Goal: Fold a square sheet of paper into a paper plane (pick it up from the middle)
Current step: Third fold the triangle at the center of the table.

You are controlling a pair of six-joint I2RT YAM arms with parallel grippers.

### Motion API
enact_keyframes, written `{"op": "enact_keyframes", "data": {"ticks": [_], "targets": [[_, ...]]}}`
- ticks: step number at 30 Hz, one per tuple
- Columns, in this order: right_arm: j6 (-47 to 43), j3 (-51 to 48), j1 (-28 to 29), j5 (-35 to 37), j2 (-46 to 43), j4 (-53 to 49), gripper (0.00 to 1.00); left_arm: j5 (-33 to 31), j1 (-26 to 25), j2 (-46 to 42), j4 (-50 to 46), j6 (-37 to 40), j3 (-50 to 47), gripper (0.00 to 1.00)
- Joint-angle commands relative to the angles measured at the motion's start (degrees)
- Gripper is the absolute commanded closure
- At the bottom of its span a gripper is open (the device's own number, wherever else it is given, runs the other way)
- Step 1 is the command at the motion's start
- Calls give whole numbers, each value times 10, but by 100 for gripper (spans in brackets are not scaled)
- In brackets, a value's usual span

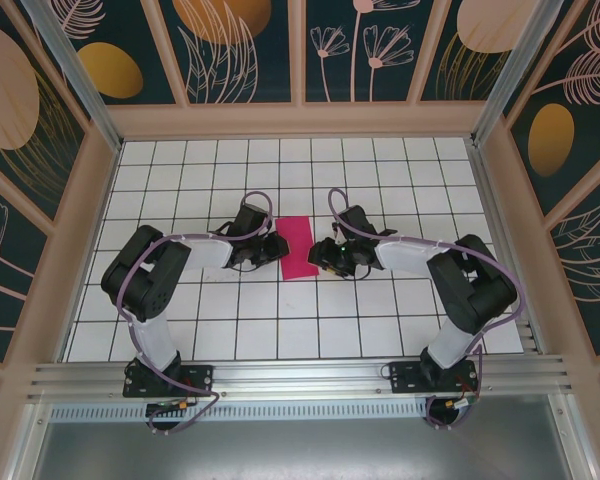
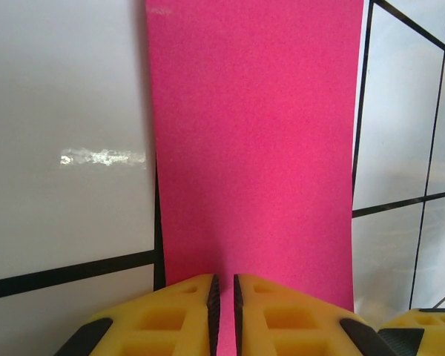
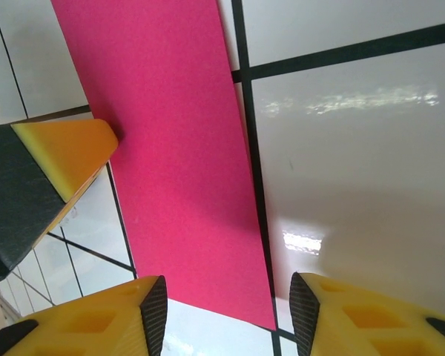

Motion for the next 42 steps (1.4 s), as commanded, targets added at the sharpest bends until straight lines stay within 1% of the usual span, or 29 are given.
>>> {"op": "enact_keyframes", "data": {"ticks": [1,16,20,24,26,30,32,35,37,42], "targets": [[6,-7,5,-20,15,14,51,-35,0,23,-38,0,0,82],[8,-5,14,-50,33,33,52,-33,0,20,-41,1,2,82],[31,-25,13,-49,13,69,53,-34,0,17,-41,2,1,82],[74,-53,9,-44,-15,119,57,-35,0,13,-37,0,-2,81],[93,-67,7,-37,-26,138,62,-33,0,11,-34,0,-2,81],[117,-77,2,-21,-31,147,77,-9,0,-6,-21,1,0,80],[127,-81,2,0,-33,140,85,-4,0,-23,-23,5,8,78],[135,-88,-2,14,-36,139,99,4,0,-56,-18,13,20,76],[135,-90,-5,13,-37,136,100,7,0,-69,-9,18,24,74],[118,-82,-6,2,-38,98,100,9,1,-61,-4,38,41,74]]}}
